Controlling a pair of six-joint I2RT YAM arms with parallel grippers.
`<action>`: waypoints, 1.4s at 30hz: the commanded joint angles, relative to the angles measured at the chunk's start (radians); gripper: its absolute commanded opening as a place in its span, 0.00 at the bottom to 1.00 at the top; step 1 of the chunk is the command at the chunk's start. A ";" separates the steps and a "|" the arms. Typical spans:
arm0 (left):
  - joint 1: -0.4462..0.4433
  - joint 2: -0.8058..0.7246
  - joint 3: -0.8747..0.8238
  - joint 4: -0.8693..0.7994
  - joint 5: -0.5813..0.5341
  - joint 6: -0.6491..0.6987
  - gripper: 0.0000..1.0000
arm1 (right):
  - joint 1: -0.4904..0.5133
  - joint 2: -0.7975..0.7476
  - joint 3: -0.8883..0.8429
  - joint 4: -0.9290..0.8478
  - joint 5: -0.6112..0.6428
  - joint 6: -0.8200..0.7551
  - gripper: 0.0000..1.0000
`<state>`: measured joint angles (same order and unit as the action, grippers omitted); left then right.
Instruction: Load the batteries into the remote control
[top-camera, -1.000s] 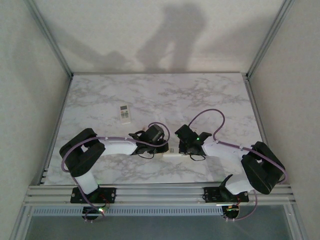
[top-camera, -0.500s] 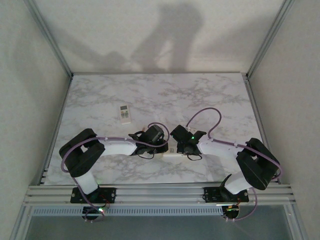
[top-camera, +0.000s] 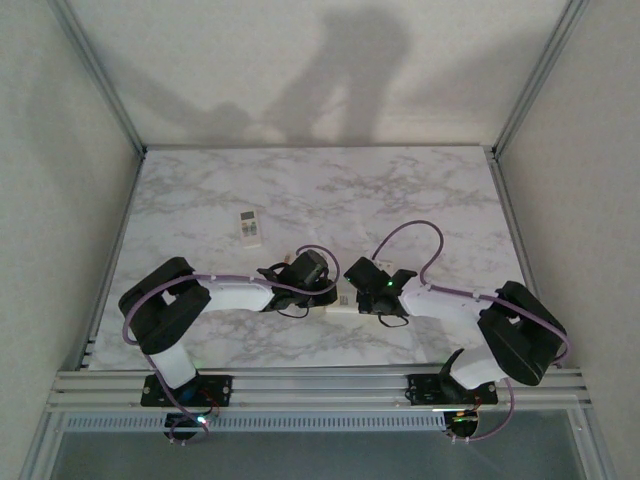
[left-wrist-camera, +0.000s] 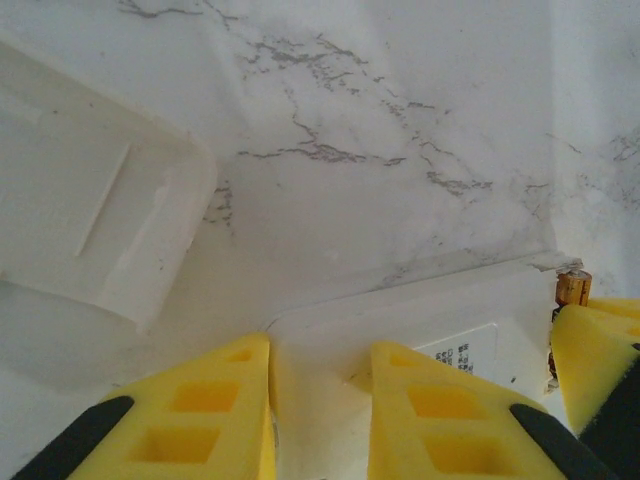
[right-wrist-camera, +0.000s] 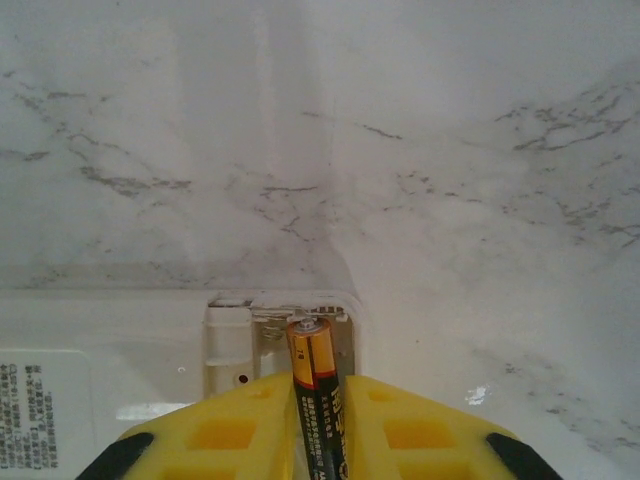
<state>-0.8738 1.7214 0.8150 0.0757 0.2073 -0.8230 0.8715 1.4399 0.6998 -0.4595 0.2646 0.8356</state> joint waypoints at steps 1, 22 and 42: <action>-0.037 0.057 -0.029 0.009 0.021 0.007 0.25 | 0.006 0.026 0.015 -0.149 -0.022 -0.030 0.22; -0.037 0.054 -0.028 0.018 0.023 0.017 0.25 | -0.047 0.004 0.077 -0.172 -0.047 -0.022 0.32; -0.037 0.061 -0.021 0.010 0.020 0.031 0.25 | -0.106 -0.069 0.106 -0.185 -0.054 -0.048 0.26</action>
<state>-0.8852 1.7382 0.8093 0.1364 0.2062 -0.8116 0.7822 1.3884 0.7887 -0.6189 0.2081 0.7990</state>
